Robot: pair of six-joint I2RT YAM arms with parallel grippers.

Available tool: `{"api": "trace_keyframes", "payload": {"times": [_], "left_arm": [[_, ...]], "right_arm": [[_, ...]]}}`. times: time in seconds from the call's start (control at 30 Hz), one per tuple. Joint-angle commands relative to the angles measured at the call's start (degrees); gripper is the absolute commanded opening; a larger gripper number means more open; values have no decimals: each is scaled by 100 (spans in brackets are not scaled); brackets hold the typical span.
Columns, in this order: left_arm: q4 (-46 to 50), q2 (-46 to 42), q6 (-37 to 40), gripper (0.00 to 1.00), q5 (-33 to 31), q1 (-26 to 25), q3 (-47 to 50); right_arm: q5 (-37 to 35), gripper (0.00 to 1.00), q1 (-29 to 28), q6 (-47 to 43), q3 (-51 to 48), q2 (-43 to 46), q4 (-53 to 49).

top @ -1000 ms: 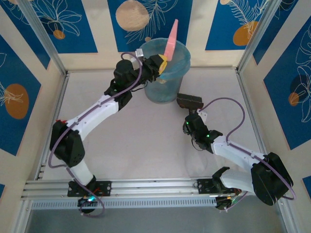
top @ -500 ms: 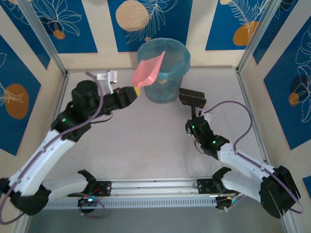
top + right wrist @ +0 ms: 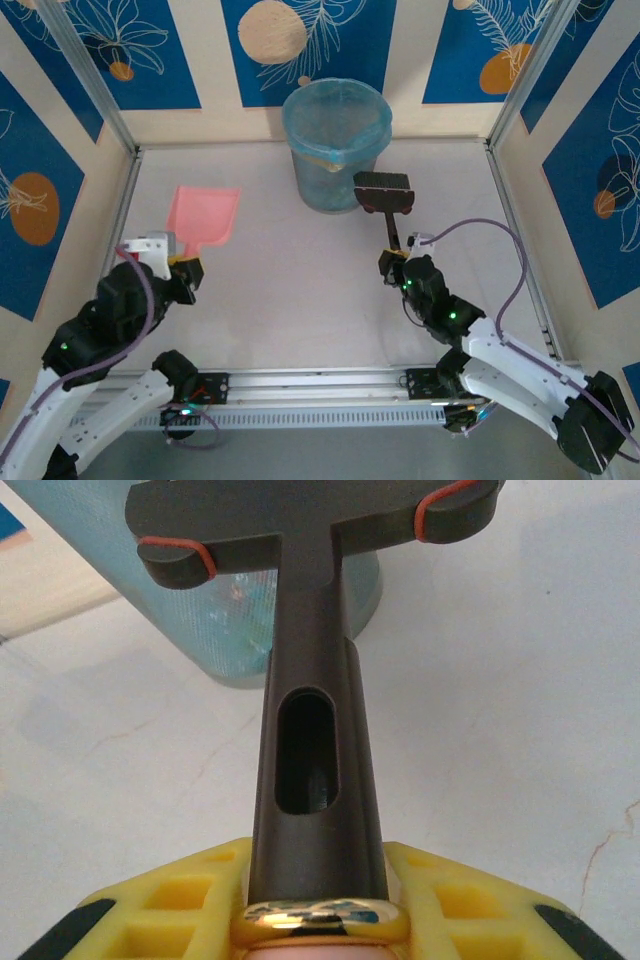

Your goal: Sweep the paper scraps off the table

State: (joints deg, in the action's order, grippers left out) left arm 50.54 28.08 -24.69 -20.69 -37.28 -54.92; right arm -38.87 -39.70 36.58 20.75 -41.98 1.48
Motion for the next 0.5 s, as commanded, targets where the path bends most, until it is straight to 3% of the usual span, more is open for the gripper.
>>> {"api": "trace_keyframes", "payload": {"times": [0.0,0.23,0.47], "left_arm": [[90,-189,280,0,-496,-8,151],[197,-666,145,0,-908,-9,163],[315,-1058,-7,0,-1350,85,135]], "right_arm": [[-194,0,-148,-138,38,635,191],[-59,0,-486,403,597,1552,-676],[769,0,-828,799,1634,817,-1360]]}}
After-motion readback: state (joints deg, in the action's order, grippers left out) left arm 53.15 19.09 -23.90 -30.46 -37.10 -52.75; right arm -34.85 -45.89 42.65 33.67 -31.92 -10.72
